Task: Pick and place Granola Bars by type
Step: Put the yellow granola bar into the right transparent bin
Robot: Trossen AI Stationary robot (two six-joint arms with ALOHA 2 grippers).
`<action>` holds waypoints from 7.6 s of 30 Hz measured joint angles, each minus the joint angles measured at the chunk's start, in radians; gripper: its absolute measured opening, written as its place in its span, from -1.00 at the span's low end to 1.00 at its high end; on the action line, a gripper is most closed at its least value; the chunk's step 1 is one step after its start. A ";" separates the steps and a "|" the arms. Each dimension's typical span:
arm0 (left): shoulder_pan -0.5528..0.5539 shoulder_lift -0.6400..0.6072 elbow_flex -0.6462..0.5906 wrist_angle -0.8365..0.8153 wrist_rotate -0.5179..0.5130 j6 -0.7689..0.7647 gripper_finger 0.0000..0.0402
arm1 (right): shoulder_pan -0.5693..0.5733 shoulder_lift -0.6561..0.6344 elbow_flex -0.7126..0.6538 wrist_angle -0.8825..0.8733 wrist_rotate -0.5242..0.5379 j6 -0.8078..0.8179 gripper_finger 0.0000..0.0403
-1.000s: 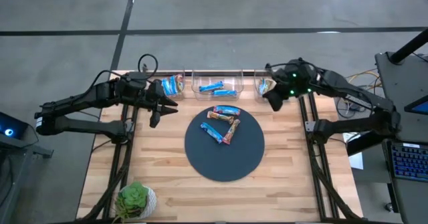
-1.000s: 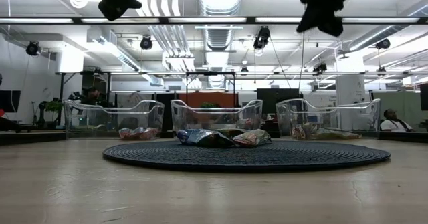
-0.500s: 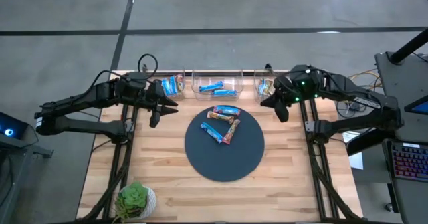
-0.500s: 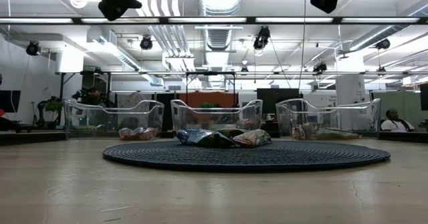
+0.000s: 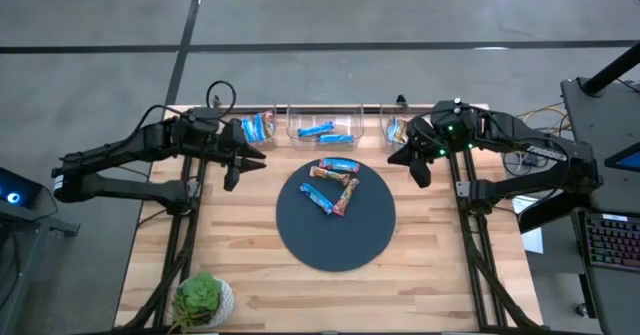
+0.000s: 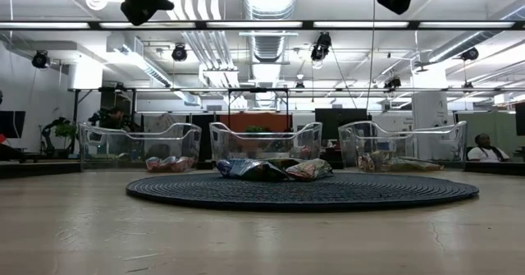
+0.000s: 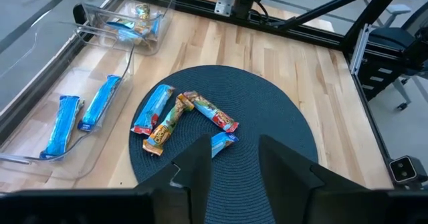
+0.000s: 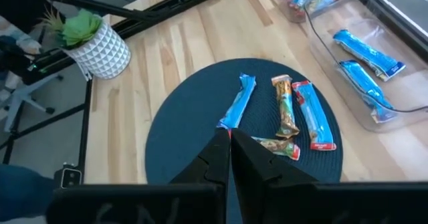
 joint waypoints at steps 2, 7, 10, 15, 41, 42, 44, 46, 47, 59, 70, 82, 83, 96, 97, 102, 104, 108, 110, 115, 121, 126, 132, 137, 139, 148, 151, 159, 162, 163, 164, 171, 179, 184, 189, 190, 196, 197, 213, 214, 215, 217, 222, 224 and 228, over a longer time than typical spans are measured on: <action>0.000 0.000 0.000 0.000 0.000 0.000 -0.51 | 0.000 0.001 0.000 0.002 0.000 -0.004 -0.96; 0.000 0.000 0.000 0.001 0.000 0.007 -0.71 | 0.000 0.003 -0.001 0.011 0.000 -0.024 -0.96; 0.000 0.000 0.000 0.005 0.000 0.008 -0.85 | 0.000 0.003 -0.001 0.031 0.000 -0.026 -0.96; 0.000 0.000 0.000 0.007 0.000 0.033 -0.99 | 0.000 0.003 -0.001 0.052 0.000 -0.034 -0.96; 0.000 0.000 0.000 0.019 0.000 0.065 -1.00 | -0.003 0.009 0.001 0.078 -0.009 -0.145 -0.96; 0.000 0.000 0.000 0.019 0.000 0.068 -1.00 | -0.003 0.010 0.001 0.078 -0.009 -0.145 -0.96; 0.000 0.000 0.000 0.019 0.000 0.071 -1.00 | -0.008 0.017 0.001 0.078 -0.009 -0.145 -0.96; 0.000 0.000 0.000 0.019 0.000 0.072 -1.00 | -0.017 0.026 0.008 0.067 -0.024 -0.143 -0.96; 0.000 0.000 0.000 0.019 0.000 0.072 -1.00 | -0.025 0.033 0.015 0.057 -0.039 -0.145 -0.96; 0.000 0.000 0.000 0.019 0.000 0.072 -1.00 | -0.089 0.150 0.213 -0.167 -0.060 -0.305 -0.96; 0.000 0.000 0.000 0.019 0.000 0.073 -1.00 | -0.104 0.157 0.203 -0.177 -0.061 -0.502 -0.96; 0.000 0.000 0.000 0.019 -0.023 0.075 -1.00 | -0.117 0.281 0.197 -0.177 -0.093 -0.587 -0.96; 0.000 0.000 0.000 0.019 -0.023 0.074 -1.00 | -0.121 0.294 0.197 -0.177 -0.110 -0.595 -0.96; 0.000 0.000 0.000 0.019 -0.033 0.075 -1.00 | -0.127 0.379 0.197 -0.177 -0.132 -0.735 -0.96; 0.000 0.000 0.000 0.019 -0.034 0.075 -1.00 | -0.127 0.379 0.197 -0.177 -0.132 -0.737 -0.96; 0.000 0.000 0.000 0.019 -0.053 0.076 -1.00 | -0.128 0.379 0.226 -0.195 -0.132 -0.740 -0.96; 0.000 0.000 0.000 0.019 -0.060 0.076 -1.00 | -0.129 0.383 0.244 -0.197 -0.132 -0.739 -0.96; 0.000 0.000 0.000 0.019 -0.060 0.079 -1.00 | -0.141 0.409 0.292 -0.245 -0.132 -0.738 -0.96; 0.000 0.000 0.000 0.019 -0.060 0.079 -1.00 | -0.150 0.429 0.321 -0.281 -0.132 -0.760 -0.96; 0.000 0.000 0.000 0.019 -0.060 0.078 -1.00 | -0.157 0.492 0.392 -0.366 -0.129 -0.868 -0.96; 0.000 0.000 0.000 0.019 -0.060 0.076 -1.00 | -0.157 0.550 0.430 -0.379 -0.128 -0.969 -0.96; 0.000 0.000 0.000 0.019 -0.060 0.074 -1.00 | -0.156 0.574 0.430 -0.380 -0.128 -1.053 -0.96; 0.000 0.000 0.000 0.019 -0.060 0.074 -1.00 | -0.153 0.603 0.429 -0.380 -0.128 -1.087 -0.96; 0.000 0.000 0.000 0.018 -0.060 0.075 -1.00 | -0.139 0.636 0.420 -0.380 -0.127 -1.097 -0.96; 0.000 0.000 0.000 0.019 -0.066 0.075 -1.00 | -0.124 0.645 0.411 -0.378 -0.122 -1.124 -0.96; 0.000 0.000 0.000 0.019 -0.086 0.075 -1.00 | -0.061 0.655 0.351 -0.304 -0.040 -1.166 -0.96; 0.000 0.000 0.000 0.019 -0.086 0.075 -1.00 | -0.049 0.655 0.325 -0.282 -0.030 -1.166 -0.96; 0.000 0.000 0.000 0.019 -0.087 0.074 -1.00 | -0.023 0.655 0.270 -0.235 -0.024 -1.141 -0.96; 0.000 0.000 0.000 0.019 -0.087 0.075 -1.00 | -0.011 0.658 0.246 -0.213 -0.023 -1.143 -0.96; 0.000 0.000 0.000 0.019 -0.087 0.075 -1.00 | -0.007 0.659 0.240 -0.205 -0.023 -1.143 -0.96; 0.000 0.000 0.000 0.019 -0.087 0.075 -1.00 | -0.004 0.659 0.234 -0.201 -0.023 -1.143 -0.96; 0.000 0.000 0.000 0.019 -0.087 0.075 -1.00 | 0.005 0.660 0.211 -0.178 -0.024 -1.139 -0.96; 0.000 0.000 0.000 0.019 -0.092 0.075 -1.00 | 0.005 0.678 0.205 -0.157 -0.026 -1.135 -0.96; 0.000 0.000 0.000 0.019 -0.092 0.075 -1.00 | 0.005 0.681 0.203 -0.156 -0.026 -1.107 -0.96; 0.000 0.000 0.000 0.019 -0.104 0.078 -1.00 | 0.005 0.679 0.203 -0.155 -0.026 -1.083 -0.96; 0.000 0.000 0.000 0.019 -0.105 0.078 -1.00 | 0.005 0.679 0.203 -0.154 -0.026 -1.074 -0.96; 0.000 0.000 0.000 0.019 -0.106 0.081 -1.00 | 0.005 0.679 0.203 -0.154 -0.026 -1.045 -0.96; 0.000 0.000 0.000 0.019 -0.106 0.083 -1.00 | 0.005 0.679 0.203 -0.154 -0.026 -1.045 -0.96; 0.000 0.039 0.000 0.025 -0.109 0.086 -1.00 | 0.011 0.632 0.241 -0.149 -0.040 -0.841 -0.96; 0.000 0.045 0.000 0.028 -0.109 0.086 -1.00 | 0.013 0.617 0.241 -0.138 -0.048 -0.813 -0.96; 0.000 0.050 0.000 0.033 -0.109 0.086 -1.00 | 0.016 0.599 0.241 -0.121 -0.052 -0.783 -0.96; 0.000 0.061 0.000 0.051 -0.109 0.086 -1.00 | 0.022 0.558 0.239 -0.091 -0.053 -0.736 -0.96; 0.000 0.086 0.000 0.121 -0.108 0.115 -1.00 | 0.026 0.478 0.238 -0.064 -0.055 -0.659 -0.96; 0.000 0.098 0.000 0.148 -0.108 0.128 -1.00 | 0.026 0.452 0.238 -0.063 -0.053 -0.638 -0.96; 0.000 0.126 0.000 0.188 -0.108 0.133 -1.00 | 0.026 0.407 0.237 -0.064 -0.053 -0.617 -0.96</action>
